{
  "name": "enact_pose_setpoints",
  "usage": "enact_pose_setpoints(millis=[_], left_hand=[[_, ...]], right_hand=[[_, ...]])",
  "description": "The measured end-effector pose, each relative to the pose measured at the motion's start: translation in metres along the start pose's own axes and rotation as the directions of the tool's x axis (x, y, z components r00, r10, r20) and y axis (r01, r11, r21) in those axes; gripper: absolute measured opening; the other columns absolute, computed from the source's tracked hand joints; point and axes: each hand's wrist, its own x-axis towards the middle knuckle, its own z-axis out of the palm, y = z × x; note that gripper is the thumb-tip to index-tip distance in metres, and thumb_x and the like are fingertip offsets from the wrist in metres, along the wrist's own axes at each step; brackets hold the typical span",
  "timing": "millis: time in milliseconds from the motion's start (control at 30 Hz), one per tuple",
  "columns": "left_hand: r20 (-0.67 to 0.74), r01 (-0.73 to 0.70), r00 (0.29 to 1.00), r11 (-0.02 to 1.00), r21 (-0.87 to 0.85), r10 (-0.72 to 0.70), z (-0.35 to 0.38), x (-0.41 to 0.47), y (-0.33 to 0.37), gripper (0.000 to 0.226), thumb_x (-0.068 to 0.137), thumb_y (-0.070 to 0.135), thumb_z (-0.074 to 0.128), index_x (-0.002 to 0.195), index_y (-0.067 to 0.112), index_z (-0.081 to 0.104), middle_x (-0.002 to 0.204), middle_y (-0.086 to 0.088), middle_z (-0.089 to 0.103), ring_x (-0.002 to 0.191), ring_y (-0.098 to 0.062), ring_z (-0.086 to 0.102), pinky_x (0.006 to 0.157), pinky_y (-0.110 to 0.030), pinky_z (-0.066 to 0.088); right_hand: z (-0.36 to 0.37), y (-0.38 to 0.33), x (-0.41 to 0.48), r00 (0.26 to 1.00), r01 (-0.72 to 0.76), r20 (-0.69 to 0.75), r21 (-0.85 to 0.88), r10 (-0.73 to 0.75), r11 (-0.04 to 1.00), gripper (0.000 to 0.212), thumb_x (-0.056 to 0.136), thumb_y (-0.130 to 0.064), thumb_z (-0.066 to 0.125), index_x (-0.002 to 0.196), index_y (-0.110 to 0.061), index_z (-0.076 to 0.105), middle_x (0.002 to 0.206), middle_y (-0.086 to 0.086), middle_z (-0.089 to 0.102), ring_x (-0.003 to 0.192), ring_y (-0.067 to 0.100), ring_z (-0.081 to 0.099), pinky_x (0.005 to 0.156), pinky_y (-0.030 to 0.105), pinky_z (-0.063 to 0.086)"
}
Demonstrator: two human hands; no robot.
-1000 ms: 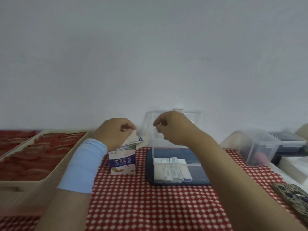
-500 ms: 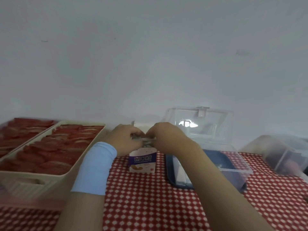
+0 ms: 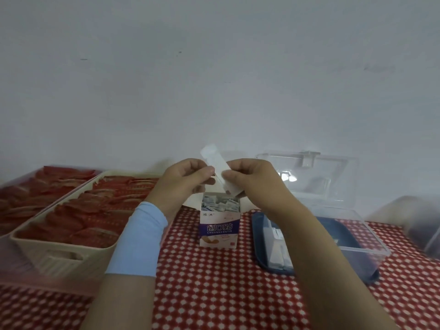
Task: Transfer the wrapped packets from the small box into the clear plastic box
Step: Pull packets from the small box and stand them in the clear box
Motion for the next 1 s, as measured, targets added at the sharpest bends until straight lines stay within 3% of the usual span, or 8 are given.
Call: enact_pose_setpoints(millis=[100,200,333,400,500,600,767,1000], left_hand=[[0.134,0.006,0.991,0.970,-0.242,0.027,0.003,-0.003,-0.001,0.033,0.084,0.023,0.068,0.104,-0.002,0.061,0.091,-0.005,0.074,0.078,-0.013,0.068,0.070,-0.026,0.050],[0.164,0.024,0.986,0.961,-0.274,0.022,0.005,-0.004,-0.003,0.052,0.087,0.020,0.067,0.123,-0.015,0.053,0.102,-0.007,0.074,0.076,-0.014,0.065,0.063,-0.022,0.048],[0.137,0.014,0.990,0.974,-0.226,0.017,0.007,-0.006,-0.002,0.047,0.082,0.025,0.069,0.113,-0.007,0.057,0.111,-0.007,0.074,0.088,-0.023,0.064,0.087,-0.040,0.049],[0.073,-0.003,0.997,0.972,-0.236,0.021,0.008,-0.006,0.000,0.043,0.074,0.029,0.070,0.102,-0.002,0.060,0.105,-0.007,0.076,0.093,-0.023,0.067,0.099,-0.049,0.047],[-0.052,-0.039,0.998,0.967,-0.250,0.027,0.005,-0.003,-0.002,0.027,0.076,0.026,0.071,0.091,0.005,0.063,0.103,-0.011,0.076,0.099,-0.026,0.070,0.095,-0.046,0.055],[-0.145,-0.061,0.989,0.961,-0.270,0.022,0.000,-0.001,-0.006,0.010,0.093,0.014,0.064,0.086,0.007,0.061,0.104,-0.013,0.075,0.100,-0.034,0.072,0.087,-0.050,0.058],[-0.193,-0.030,0.981,0.982,-0.185,-0.006,-0.001,0.000,-0.007,0.013,0.097,0.017,0.060,0.086,0.010,0.058,0.104,-0.009,0.075,0.085,-0.034,0.075,0.080,-0.044,0.060],[-0.243,-0.035,0.970,0.983,-0.180,-0.009,-0.001,0.000,-0.005,0.012,0.096,0.016,0.062,0.091,0.007,0.058,0.106,-0.012,0.074,0.082,-0.035,0.075,0.076,-0.044,0.062]], right_hand=[[0.001,0.000,-0.001,0.986,-0.131,0.135,0.296,0.095,0.946,0.032,0.093,-0.010,0.068,0.125,-0.008,0.065,0.092,0.014,0.075,0.064,0.017,0.064,0.060,0.027,0.055],[0.000,0.003,0.001,0.961,-0.227,0.236,0.378,0.144,0.898,0.044,0.092,-0.009,0.070,0.134,-0.004,0.056,0.084,0.011,0.070,0.061,0.017,0.060,0.054,0.026,0.051],[0.001,0.006,0.000,0.954,-0.247,0.249,0.344,0.166,0.906,0.053,0.093,-0.017,0.070,0.139,-0.001,0.050,0.079,0.008,0.070,0.059,0.016,0.061,0.050,0.024,0.049],[0.006,0.006,0.001,0.966,-0.243,0.149,0.241,0.212,0.940,0.060,0.095,-0.028,0.068,0.145,-0.007,0.043,0.085,0.007,0.074,0.061,0.017,0.067,0.051,0.025,0.052],[0.008,0.014,0.005,0.993,-0.119,-0.041,-0.201,0.113,0.972,0.034,0.097,-0.029,0.065,0.129,-0.020,0.059,0.093,0.000,0.074,0.070,0.012,0.070,0.058,0.024,0.056],[0.009,0.021,0.007,0.998,0.004,0.048,-0.595,0.031,0.804,0.013,0.093,-0.026,0.069,0.105,-0.026,0.074,0.099,-0.008,0.073,0.087,0.009,0.067,0.079,0.028,0.058],[0.023,0.015,0.010,0.989,0.085,0.142,-0.792,0.046,0.605,0.015,0.094,-0.035,0.066,0.102,-0.032,0.078,0.100,-0.010,0.074,0.091,0.011,0.066,0.079,0.030,0.057],[0.034,0.020,0.016,0.989,0.132,0.149,-0.873,-0.003,0.470,0.020,0.098,-0.038,0.057,0.101,-0.029,0.074,0.095,-0.006,0.070,0.087,0.016,0.064,0.079,0.035,0.057]])
